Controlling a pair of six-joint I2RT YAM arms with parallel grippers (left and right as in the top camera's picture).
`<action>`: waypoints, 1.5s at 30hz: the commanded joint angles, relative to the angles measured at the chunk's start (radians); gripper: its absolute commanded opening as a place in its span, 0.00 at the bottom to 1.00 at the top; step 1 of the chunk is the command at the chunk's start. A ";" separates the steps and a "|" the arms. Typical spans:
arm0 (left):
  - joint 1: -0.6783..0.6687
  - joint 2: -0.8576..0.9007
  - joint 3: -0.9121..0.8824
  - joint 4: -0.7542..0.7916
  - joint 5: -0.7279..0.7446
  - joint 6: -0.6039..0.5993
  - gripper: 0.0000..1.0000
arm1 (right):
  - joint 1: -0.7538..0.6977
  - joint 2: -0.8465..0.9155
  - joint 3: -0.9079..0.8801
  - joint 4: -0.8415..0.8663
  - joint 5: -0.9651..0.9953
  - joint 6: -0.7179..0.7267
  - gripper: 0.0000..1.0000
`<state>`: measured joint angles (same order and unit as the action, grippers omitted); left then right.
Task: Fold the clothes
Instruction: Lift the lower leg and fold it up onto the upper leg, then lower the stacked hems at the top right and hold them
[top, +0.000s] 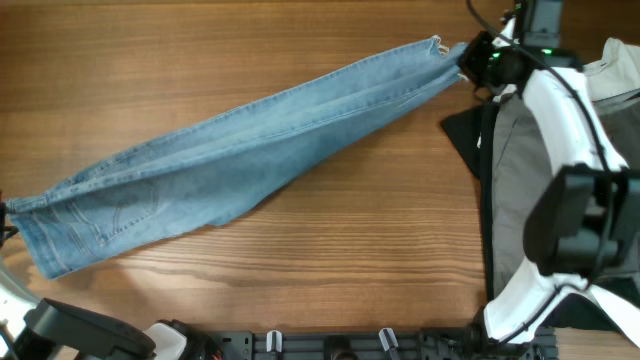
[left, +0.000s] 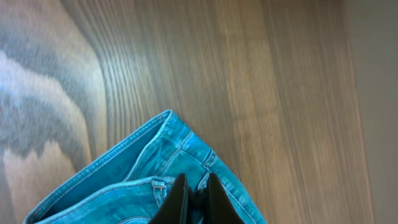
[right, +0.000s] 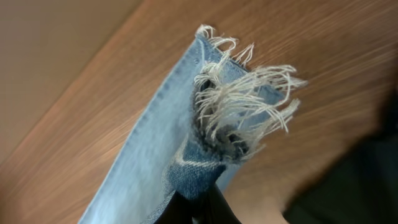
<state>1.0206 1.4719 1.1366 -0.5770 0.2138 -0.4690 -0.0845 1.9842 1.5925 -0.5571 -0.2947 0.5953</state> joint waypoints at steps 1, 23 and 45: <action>-0.005 0.008 0.026 0.042 -0.048 0.019 0.04 | 0.014 0.057 0.016 0.034 0.032 0.155 0.04; -0.100 0.061 0.026 0.032 -0.103 0.073 0.09 | 0.074 0.056 0.029 0.074 0.073 -0.315 0.66; -0.100 0.061 0.026 -0.011 -0.103 0.073 0.12 | 0.073 0.319 0.028 0.269 0.125 -0.210 0.51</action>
<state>0.9237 1.5265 1.1393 -0.5835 0.1234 -0.4194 -0.0120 2.2684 1.6062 -0.2897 -0.1741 0.3691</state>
